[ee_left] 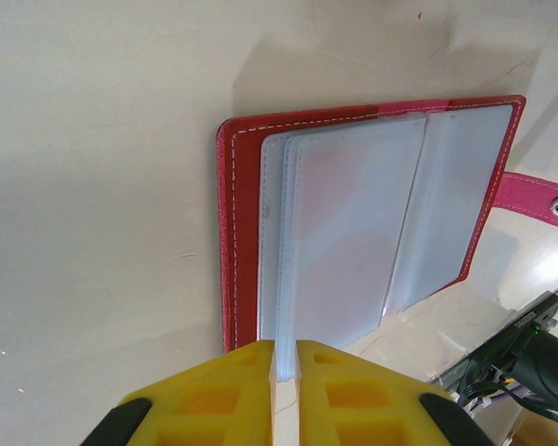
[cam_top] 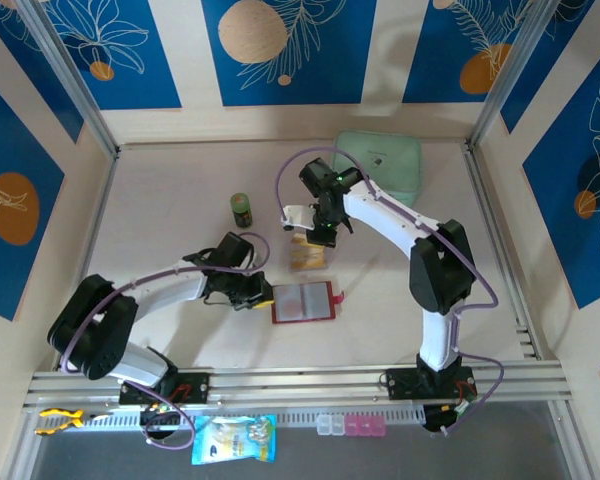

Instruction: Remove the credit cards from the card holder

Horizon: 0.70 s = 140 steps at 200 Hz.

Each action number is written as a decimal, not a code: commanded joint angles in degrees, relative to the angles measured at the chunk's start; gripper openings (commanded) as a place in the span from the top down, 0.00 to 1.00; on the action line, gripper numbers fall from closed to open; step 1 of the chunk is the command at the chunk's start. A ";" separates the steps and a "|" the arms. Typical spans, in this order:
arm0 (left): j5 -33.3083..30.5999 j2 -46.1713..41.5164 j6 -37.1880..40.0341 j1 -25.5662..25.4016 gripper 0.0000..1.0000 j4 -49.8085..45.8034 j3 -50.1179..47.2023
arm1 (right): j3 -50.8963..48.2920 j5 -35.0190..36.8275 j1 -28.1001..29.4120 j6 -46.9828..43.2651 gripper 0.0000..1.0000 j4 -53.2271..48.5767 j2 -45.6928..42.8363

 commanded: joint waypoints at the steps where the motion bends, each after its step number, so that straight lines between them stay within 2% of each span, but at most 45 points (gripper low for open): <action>1: -0.77 -1.46 -1.18 0.73 0.87 0.28 -1.13 | 1.60 -2.53 -0.45 -2.39 1.00 -2.37 1.36; 39: -0.73 -2.13 -1.46 1.15 0.87 0.43 -2.03 | 0.78 -2.75 -1.12 -2.56 1.00 -1.95 2.94; 97: -0.51 -2.47 -1.58 1.26 0.86 0.71 -2.48 | 0.11 -2.84 -1.08 -1.11 0.86 -0.80 4.19; 140: 0.11 -1.71 -1.46 1.32 0.86 1.31 -2.04 | -0.30 -2.57 -0.96 0.52 0.84 -0.79 1.68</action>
